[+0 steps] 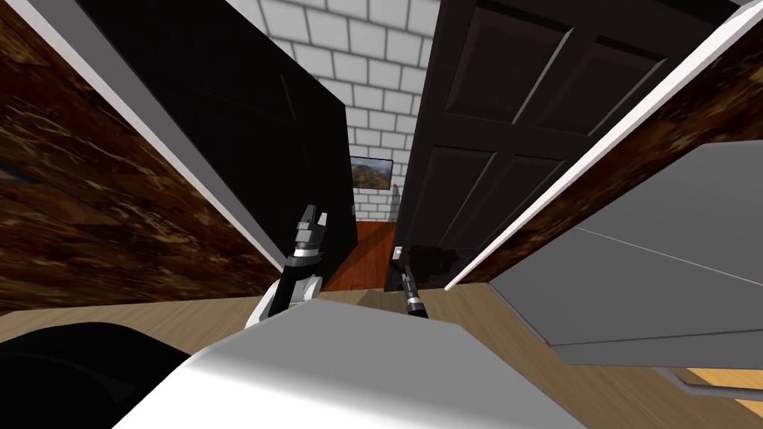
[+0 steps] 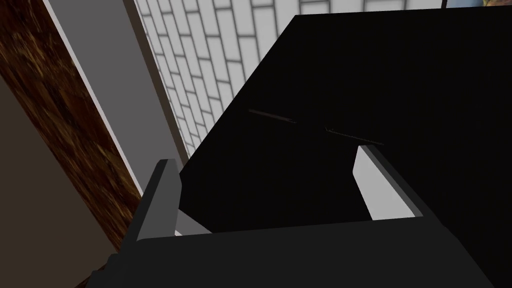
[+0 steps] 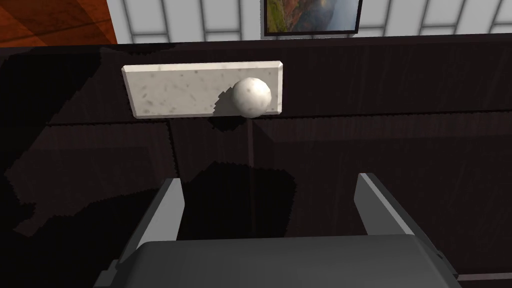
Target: Push the door open
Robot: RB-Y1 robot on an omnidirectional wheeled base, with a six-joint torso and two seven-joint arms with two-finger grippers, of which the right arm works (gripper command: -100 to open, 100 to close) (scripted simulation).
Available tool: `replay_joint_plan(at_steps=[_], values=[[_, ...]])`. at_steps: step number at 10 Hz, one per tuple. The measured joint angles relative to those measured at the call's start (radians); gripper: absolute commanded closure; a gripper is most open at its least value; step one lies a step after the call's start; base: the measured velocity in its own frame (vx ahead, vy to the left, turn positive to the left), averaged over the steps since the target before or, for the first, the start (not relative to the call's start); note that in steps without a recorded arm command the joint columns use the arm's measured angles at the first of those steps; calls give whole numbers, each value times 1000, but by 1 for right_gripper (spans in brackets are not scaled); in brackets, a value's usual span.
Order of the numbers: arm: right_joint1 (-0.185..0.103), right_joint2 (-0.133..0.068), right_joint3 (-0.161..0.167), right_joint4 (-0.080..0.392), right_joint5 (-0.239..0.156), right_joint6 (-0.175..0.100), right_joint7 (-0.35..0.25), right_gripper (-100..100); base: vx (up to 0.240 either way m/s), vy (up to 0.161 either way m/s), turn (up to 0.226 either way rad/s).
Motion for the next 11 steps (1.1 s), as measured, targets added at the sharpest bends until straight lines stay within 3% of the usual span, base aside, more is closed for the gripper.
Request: replay_joint_plan(at_steps=[7,8,11], values=[[-28,11,-18,44,-7,-15,6,-100,175,28,22],[-29,11,-19,44,-7,-15,7,100,-14,-1,-10],[-29,10,-19,45,-7,-13,7,100,-18,-1,4]])
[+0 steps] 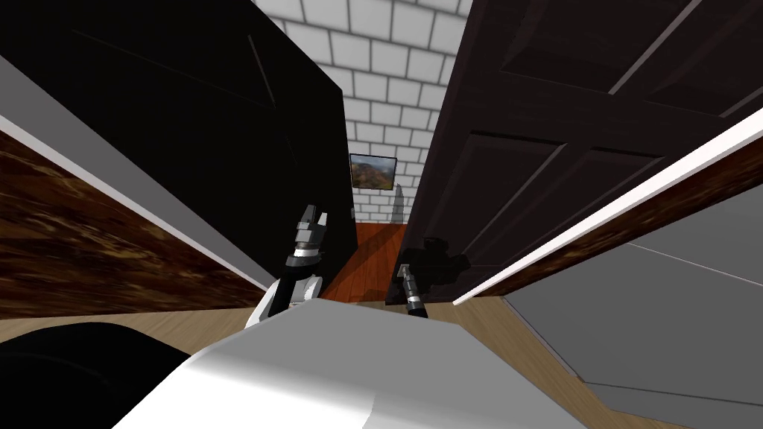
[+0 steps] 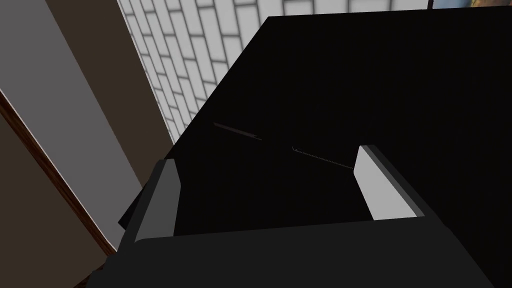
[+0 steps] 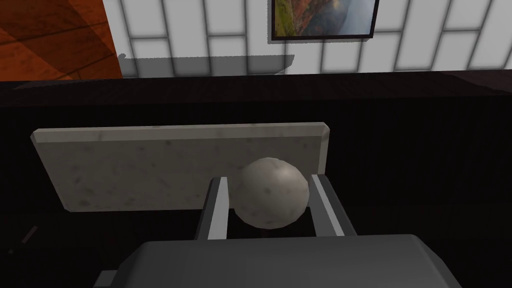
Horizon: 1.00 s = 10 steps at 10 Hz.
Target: Push the door open
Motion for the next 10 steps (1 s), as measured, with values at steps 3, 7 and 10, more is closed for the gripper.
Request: replay_joint_plan(at_steps=[3,7,10], values=[[0,0,0,0,0,1,0,100,37,10,-14],[4,-3,-14,3,-6,15,11,100,188,56,-40],[-20,0,-45,26,-17,6,29,100,211,69,-84]])
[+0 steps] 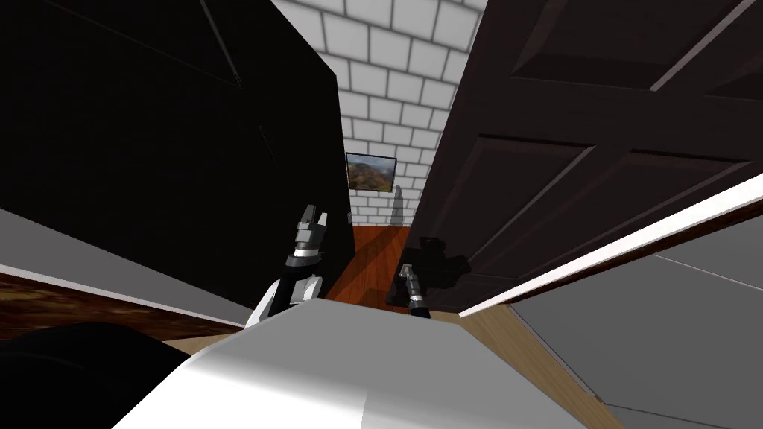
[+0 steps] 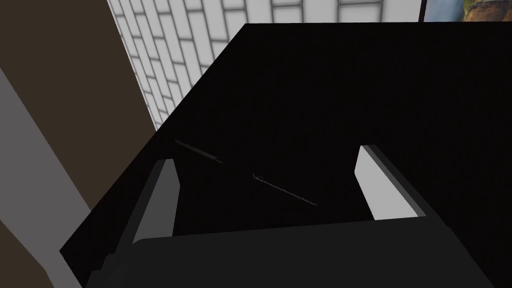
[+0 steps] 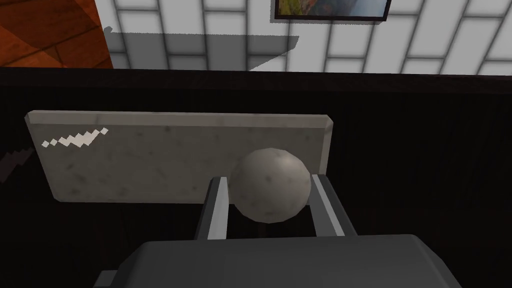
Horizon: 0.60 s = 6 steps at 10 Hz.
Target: Push the door open
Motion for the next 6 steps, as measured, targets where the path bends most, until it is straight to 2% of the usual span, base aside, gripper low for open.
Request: replay_joint_plan(at_steps=[2,3,6], values=[[-8,0,-29,4,-10,0,14,100,198,56,-106],[-18,-1,-48,14,-17,-4,22,-100,-18,56,-63],[-7,-6,-44,0,-20,0,19,-100,-184,45,-22]])
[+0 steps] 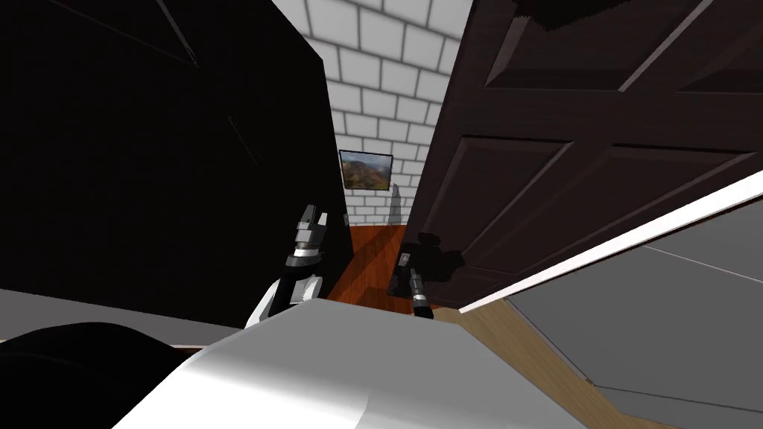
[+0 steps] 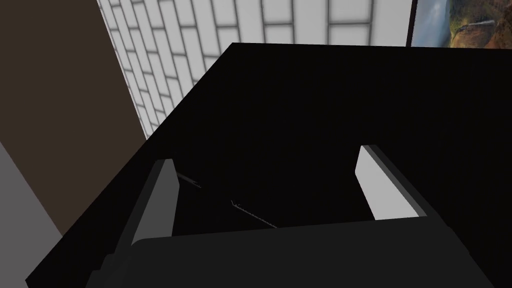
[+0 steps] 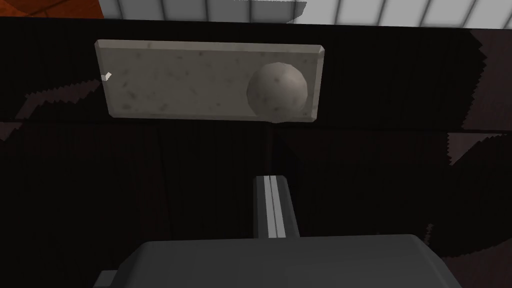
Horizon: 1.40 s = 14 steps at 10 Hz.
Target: Push the door open
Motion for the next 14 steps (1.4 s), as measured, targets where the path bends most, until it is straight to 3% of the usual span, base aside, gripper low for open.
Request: replay_joint_plan(at_steps=[4,10,14], values=[[19,20,7,-23,-5,9,-6,-100,-204,42,-37],[12,11,-1,-7,-8,-4,-2,-100,166,12,21],[5,18,-11,9,-12,-20,2,-100,210,12,25]])
